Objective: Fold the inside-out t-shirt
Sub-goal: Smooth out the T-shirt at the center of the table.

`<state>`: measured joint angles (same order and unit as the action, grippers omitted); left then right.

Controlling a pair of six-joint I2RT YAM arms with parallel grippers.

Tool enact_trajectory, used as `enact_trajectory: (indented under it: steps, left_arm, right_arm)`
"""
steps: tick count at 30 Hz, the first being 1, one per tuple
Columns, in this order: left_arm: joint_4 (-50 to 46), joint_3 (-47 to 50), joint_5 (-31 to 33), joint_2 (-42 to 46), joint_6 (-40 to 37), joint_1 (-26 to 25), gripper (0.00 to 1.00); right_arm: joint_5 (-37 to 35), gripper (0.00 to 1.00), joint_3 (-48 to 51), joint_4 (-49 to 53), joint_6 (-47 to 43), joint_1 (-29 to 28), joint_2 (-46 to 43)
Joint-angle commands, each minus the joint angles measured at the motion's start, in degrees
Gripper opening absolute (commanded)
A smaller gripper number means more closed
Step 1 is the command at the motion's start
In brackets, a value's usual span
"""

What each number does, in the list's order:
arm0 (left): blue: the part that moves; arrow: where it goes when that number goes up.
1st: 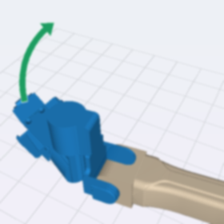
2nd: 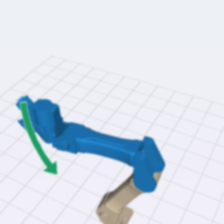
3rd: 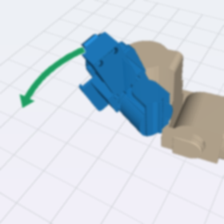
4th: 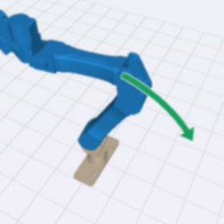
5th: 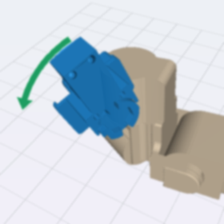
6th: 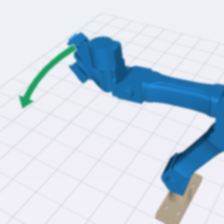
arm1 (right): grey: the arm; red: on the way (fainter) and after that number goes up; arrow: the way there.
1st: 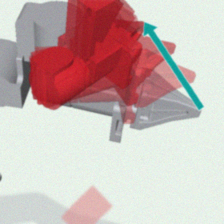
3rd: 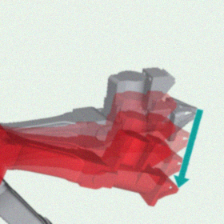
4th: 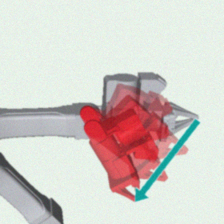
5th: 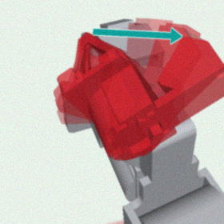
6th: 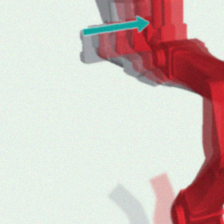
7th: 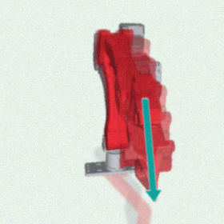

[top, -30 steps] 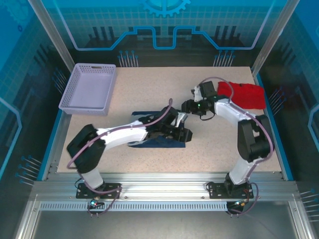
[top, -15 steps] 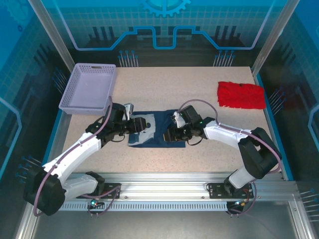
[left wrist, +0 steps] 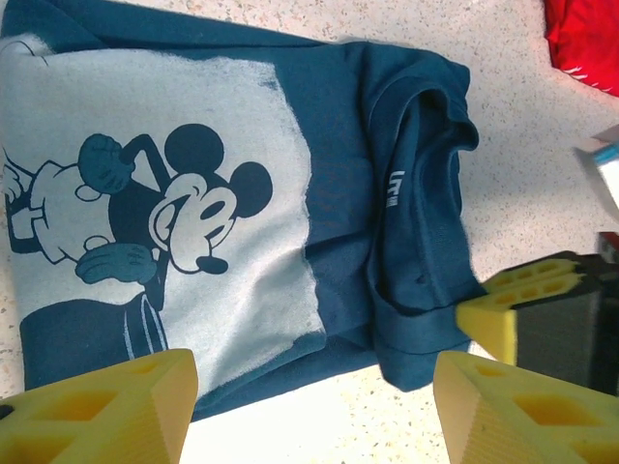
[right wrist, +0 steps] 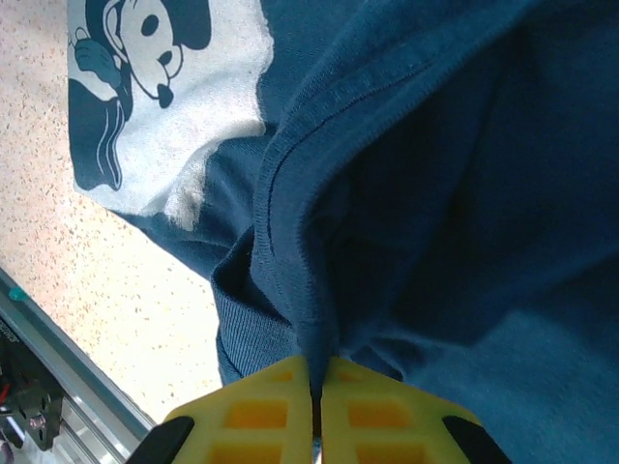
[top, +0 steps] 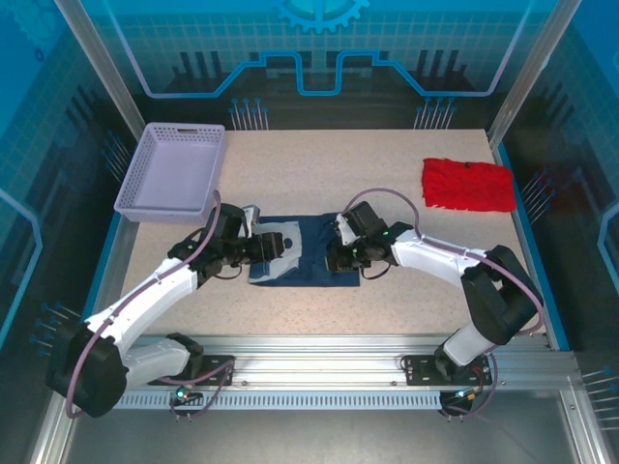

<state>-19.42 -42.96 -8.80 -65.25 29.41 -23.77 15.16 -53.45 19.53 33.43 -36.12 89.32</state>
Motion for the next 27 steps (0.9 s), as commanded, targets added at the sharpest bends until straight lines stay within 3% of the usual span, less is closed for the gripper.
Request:
enact_trajectory:
  steps: [1, 9, 18, 20, 25, 27]
  left_arm:
    - [-0.36, -0.01, -0.42, -2.11, -1.63, 0.33, 0.67]
    - [1.29, -0.87, -2.23, -6.93, -1.89, 0.37, 0.67]
    - [2.43, -0.65, -2.76, -9.84, -2.33, 0.30, 0.67]
    - [2.30, -0.67, -2.94, -10.14, -2.31, 0.37, 0.67]
    - [3.58, -0.20, -3.19, -10.20, -2.31, 0.30, 0.68]
    - [4.38, -0.14, -3.32, -10.63, -2.17, 0.32, 0.68]
  right_arm:
    - [-2.71, 0.08, 1.77, 6.18, -0.59, 1.77, -3.60]
    - [-4.96, 0.09, 6.47, 9.91, -1.19, 6.60, -8.19]
    - [-10.88, 0.18, 5.68, 12.11, -6.34, 11.94, -5.11]
    - [-11.30, 0.24, 4.87, 13.64, -7.29, 12.52, -4.75]
    - [-10.52, 0.47, 1.25, 12.26, -10.55, 12.69, -7.64]
    - [-7.11, 0.50, -1.63, 9.23, -10.13, 13.09, -4.98]
